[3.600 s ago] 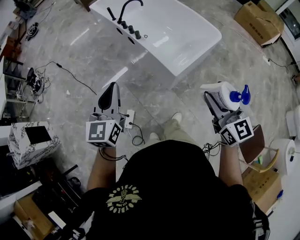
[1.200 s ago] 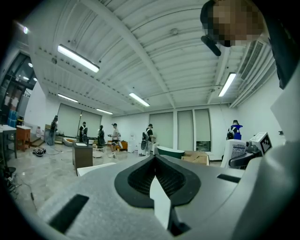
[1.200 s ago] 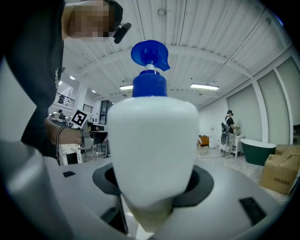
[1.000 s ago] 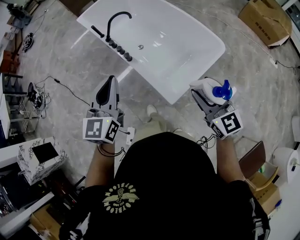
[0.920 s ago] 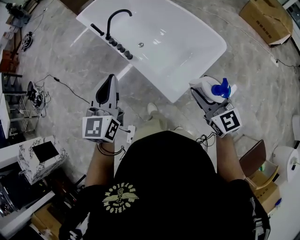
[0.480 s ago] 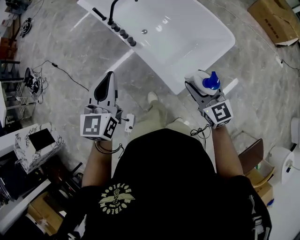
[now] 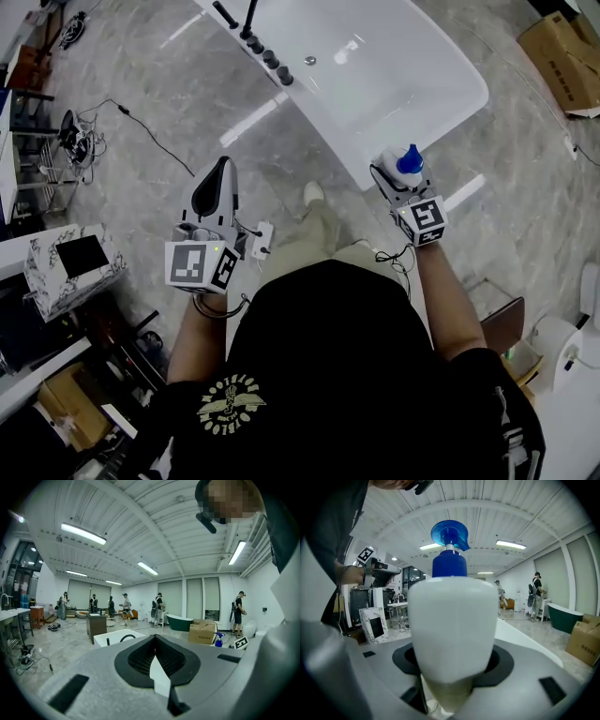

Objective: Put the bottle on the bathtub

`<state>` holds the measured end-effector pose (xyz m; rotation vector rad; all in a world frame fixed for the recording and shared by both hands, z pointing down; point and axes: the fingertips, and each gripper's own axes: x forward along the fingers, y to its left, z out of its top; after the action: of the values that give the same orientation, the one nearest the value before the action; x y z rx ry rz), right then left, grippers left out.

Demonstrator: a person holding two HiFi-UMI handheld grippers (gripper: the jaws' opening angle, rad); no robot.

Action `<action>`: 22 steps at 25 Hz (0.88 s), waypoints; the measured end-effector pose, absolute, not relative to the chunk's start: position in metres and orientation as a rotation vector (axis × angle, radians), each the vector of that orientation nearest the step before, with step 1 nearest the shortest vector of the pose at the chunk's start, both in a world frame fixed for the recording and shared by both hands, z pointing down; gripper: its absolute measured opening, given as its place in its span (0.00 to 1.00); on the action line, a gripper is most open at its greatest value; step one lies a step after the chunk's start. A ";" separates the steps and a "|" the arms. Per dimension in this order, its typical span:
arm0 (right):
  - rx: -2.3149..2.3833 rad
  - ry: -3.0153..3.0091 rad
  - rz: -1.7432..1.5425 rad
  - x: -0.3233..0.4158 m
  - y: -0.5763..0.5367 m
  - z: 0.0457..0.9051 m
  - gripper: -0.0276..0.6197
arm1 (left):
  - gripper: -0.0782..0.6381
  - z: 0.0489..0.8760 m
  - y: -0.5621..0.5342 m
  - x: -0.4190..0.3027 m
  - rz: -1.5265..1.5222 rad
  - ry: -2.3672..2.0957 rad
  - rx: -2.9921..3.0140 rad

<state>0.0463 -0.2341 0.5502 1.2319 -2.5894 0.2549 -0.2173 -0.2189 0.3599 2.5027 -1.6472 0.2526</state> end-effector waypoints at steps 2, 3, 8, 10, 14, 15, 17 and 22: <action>1.221 -2.586 0.280 0.044 -0.235 0.570 0.45 | 0.12 0.361 -0.213 -0.223 0.262 -1.670 2.490; 1.212 -2.583 0.295 0.043 -0.236 0.580 0.45 | 0.12 0.362 -0.210 -0.225 0.269 -1.681 2.481; 1.111 -2.546 0.308 0.033 -0.234 0.629 0.45 | 0.12 0.364 -0.195 -0.231 0.299 -1.723 2.443; 1.077 -2.551 0.320 0.028 -0.233 0.642 0.45 | 0.12 0.364 -0.191 -0.233 0.315 -1.737 2.435; 1.035 -2.539 0.352 0.019 -0.239 0.675 0.45 | 0.12 0.367 -0.187 -0.241 0.361 -1.771 2.412; 1.033 -2.528 0.363 0.019 -0.241 0.685 0.45 | 0.12 0.369 -0.185 -0.243 0.372 -1.778 2.403; 1.031 -2.517 0.385 0.017 -0.247 0.701 0.45 | 0.12 0.375 -0.181 -0.249 0.400 -1.790 2.379; 1.017 -2.508 0.393 0.012 -0.264 0.735 0.45 | 0.12 0.396 -0.175 -0.261 0.463 -1.799 2.311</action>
<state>0.0120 -0.2640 0.7346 1.0174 -2.5081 0.3927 -0.2609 -0.1752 0.3963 2.3114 -1.7991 0.4630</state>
